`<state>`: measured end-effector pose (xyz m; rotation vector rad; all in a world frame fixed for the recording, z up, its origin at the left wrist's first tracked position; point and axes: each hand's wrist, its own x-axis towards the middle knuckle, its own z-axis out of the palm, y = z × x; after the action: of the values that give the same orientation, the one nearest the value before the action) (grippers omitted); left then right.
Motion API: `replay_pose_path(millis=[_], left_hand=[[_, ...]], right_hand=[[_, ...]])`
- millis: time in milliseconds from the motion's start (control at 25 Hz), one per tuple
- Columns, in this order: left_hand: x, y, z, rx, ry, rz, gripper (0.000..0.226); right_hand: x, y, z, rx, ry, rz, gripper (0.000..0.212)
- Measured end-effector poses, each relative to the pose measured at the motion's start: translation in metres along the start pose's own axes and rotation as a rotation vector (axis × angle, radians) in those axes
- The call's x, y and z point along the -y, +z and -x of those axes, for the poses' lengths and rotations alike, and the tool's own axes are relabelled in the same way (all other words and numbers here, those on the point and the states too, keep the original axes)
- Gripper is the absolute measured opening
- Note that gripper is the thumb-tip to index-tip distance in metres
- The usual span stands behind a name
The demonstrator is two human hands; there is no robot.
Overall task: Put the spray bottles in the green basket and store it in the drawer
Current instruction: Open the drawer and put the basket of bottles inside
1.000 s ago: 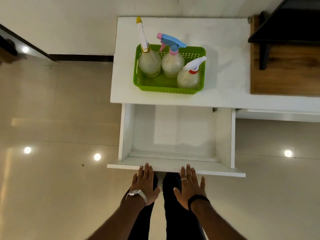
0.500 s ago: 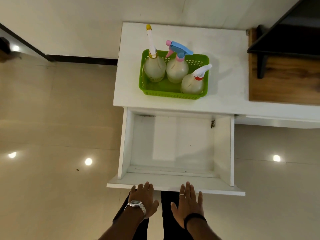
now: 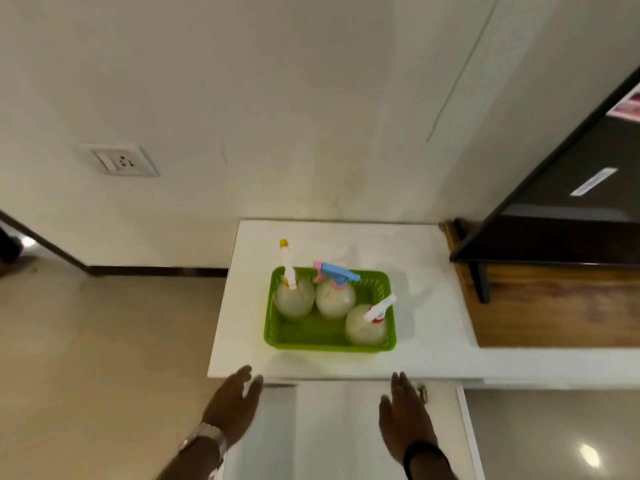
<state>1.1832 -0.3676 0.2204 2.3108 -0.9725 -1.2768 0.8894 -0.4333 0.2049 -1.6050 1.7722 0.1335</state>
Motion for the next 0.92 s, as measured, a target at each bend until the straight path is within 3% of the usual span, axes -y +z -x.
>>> replay_pose_path(millis=[80,120,320,480,920], left_hand=[[-0.03,-0.025,-0.029,-0.168,-0.019,0.256,0.037],[-0.043,-0.034,-0.04,-0.174,-0.032,0.352,0.037],[-0.082,-0.04,-0.06,0.147,-0.183,0.665,0.068],[-0.086,-0.025,-0.053,0.213,-0.234,0.741,0.078],[-0.095,-0.014,-0.051,0.158,-0.25,0.797,0.073]], right_hand=[[0.012,-0.038,-0.033,-0.188,0.122,-0.352,0.054],[0.018,-0.053,-0.048,-0.233,0.182,-0.509,0.052],[0.059,-0.08,-0.094,-0.099,0.296,-0.961,0.027],[0.067,-0.073,-0.097,-0.114,0.359,-1.054,0.03],[0.074,-0.073,-0.084,-0.125,0.35,-1.112,0.033]])
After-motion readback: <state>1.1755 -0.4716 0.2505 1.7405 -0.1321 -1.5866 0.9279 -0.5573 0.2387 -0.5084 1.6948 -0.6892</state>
